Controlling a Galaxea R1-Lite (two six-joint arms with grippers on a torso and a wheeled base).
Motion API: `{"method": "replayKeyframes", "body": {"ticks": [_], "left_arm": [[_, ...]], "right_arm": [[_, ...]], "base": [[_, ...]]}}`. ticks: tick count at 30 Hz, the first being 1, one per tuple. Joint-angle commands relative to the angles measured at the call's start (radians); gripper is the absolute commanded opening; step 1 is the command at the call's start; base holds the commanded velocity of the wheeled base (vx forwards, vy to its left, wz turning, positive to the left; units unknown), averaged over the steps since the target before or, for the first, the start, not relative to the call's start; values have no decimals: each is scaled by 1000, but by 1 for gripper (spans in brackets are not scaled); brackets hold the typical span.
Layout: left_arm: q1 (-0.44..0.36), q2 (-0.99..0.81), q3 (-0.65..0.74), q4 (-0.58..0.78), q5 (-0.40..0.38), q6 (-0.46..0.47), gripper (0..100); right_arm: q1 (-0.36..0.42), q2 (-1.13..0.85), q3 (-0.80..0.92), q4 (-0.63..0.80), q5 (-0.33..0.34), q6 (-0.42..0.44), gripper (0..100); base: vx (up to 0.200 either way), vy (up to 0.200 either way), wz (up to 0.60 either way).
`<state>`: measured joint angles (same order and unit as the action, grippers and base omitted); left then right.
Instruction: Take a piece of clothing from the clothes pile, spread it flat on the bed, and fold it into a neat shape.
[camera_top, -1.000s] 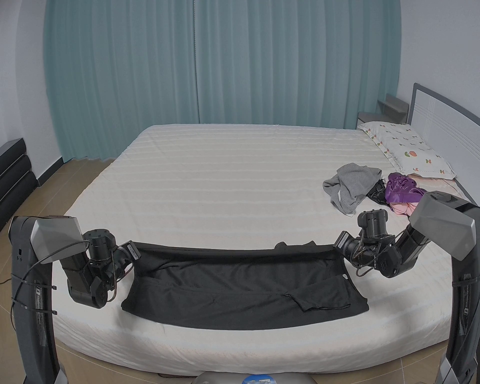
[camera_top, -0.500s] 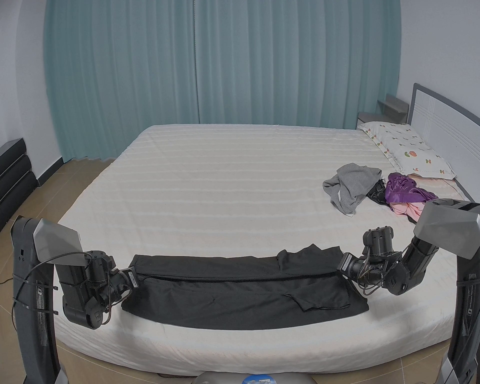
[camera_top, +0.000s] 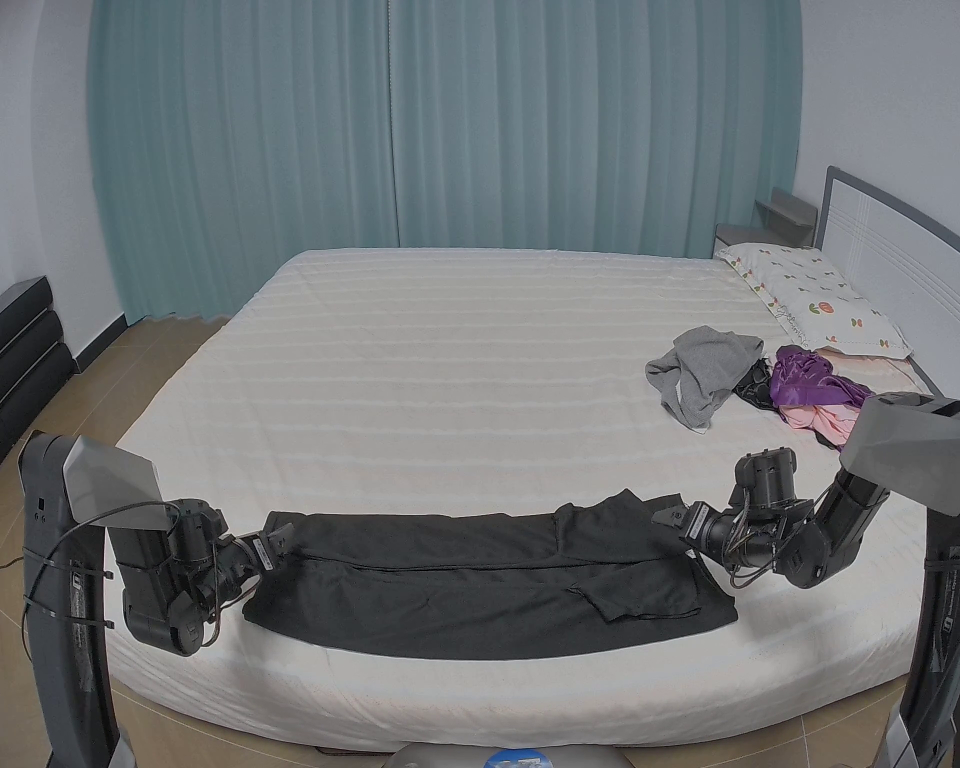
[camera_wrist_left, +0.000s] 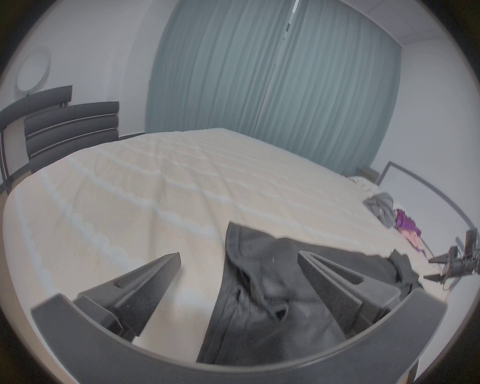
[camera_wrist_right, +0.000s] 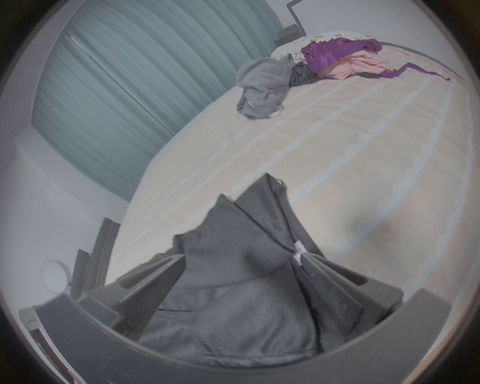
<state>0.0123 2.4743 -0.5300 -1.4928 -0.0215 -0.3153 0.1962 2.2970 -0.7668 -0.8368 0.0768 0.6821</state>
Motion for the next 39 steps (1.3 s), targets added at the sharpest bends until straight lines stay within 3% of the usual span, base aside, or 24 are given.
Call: {"method": "replayKeyframes", "body": {"ticks": [1, 4, 7, 10, 16, 21, 22, 31, 39], "left_arm": [[17, -34, -96, 28, -2, -82, 100], [26, -29, -166, 108, -11, -114, 100], [31, -23, -283, 301, -51, -199, 100], [23, 0, -358, 387, -81, -269, 100], [18, 83, -469, 447, -95, -271, 100], [17, 91, -469, 499, -97, -266, 100], [17, 89, -470, 513, -97, -265, 0], [58, 63, -482, 528, -78, -281, 0], [60, 49, -452, 430, -61, -350, 0]], "right_arm": [[-49, -111, -25, 13, 57, 39, 100], [-75, -114, -45, 19, 92, 45, 100], [-104, -54, -72, 33, 144, 60, 100], [-112, -5, -92, 25, 169, 129, 100], [-139, 16, -111, 33, 235, 174, 100], [-139, 19, -108, 31, 238, 182, 100], [-139, 18, -106, 31, 238, 182, 100], [-136, 19, -97, 31, 238, 201, 100], [-136, 24, -88, 25, 238, 203, 100]], "base": [[0, 0, 0], [0, 0, 0], [0, 0, 0], [0, 0, 0], [0, 0, 0], [0, 0, 0], [0, 0, 0], [0, 0, 0], [0, 0, 0]]}}
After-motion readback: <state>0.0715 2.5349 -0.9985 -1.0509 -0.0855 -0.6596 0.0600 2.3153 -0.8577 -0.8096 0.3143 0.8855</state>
